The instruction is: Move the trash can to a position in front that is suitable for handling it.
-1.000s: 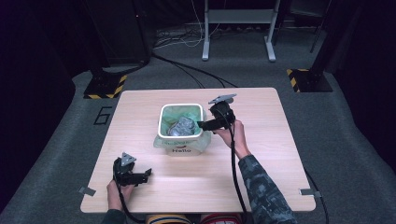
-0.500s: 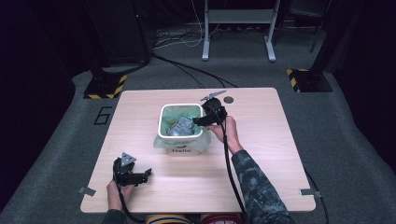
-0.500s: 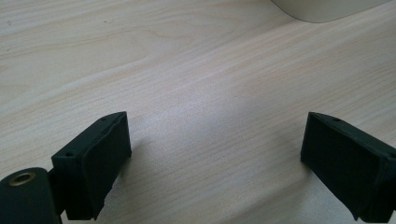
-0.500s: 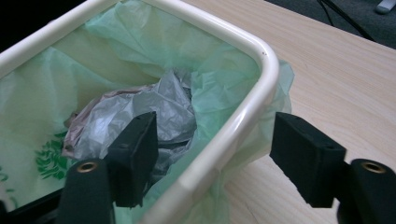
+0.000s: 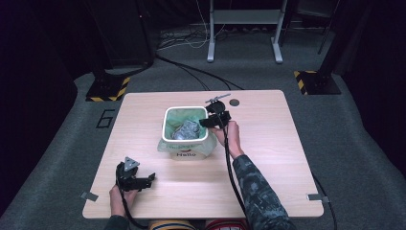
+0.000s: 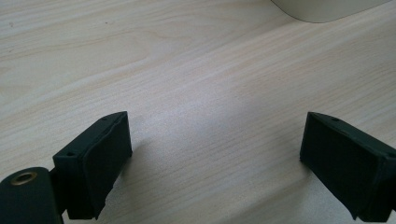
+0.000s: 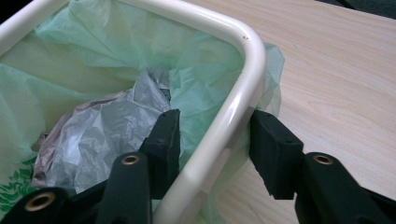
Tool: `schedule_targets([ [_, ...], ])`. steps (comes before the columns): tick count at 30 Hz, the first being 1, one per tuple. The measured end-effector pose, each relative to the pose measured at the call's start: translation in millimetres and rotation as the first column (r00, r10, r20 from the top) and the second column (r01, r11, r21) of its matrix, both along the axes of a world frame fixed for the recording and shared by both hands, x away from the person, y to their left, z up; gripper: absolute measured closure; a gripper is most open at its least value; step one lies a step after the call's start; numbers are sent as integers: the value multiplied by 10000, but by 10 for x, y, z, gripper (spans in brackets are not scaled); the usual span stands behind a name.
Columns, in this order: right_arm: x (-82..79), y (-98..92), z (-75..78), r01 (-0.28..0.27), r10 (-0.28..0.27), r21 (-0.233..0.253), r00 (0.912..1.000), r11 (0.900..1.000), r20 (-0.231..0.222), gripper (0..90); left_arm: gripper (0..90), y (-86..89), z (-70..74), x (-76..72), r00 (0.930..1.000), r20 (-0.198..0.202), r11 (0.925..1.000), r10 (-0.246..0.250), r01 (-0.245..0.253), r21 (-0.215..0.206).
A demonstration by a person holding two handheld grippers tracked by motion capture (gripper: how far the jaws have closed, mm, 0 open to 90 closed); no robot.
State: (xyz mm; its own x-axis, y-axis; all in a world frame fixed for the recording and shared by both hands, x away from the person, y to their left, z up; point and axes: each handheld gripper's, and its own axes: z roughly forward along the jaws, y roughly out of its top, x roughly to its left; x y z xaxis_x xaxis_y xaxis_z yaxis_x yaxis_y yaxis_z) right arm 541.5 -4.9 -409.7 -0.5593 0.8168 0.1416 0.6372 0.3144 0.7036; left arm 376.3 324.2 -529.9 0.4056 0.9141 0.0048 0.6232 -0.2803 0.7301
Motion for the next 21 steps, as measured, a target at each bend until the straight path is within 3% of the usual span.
schedule_targets([
  [6,-31,-6,2,328,-327,-36,9993,9995,178,607,86,5,1,3,10000,-20,10000,-39,39,-11],
  [21,-100,-241,-35,1309,-1326,636,9909,9893,227,656,85,6,1,4,10000,-25,10000,-46,46,-2],
])
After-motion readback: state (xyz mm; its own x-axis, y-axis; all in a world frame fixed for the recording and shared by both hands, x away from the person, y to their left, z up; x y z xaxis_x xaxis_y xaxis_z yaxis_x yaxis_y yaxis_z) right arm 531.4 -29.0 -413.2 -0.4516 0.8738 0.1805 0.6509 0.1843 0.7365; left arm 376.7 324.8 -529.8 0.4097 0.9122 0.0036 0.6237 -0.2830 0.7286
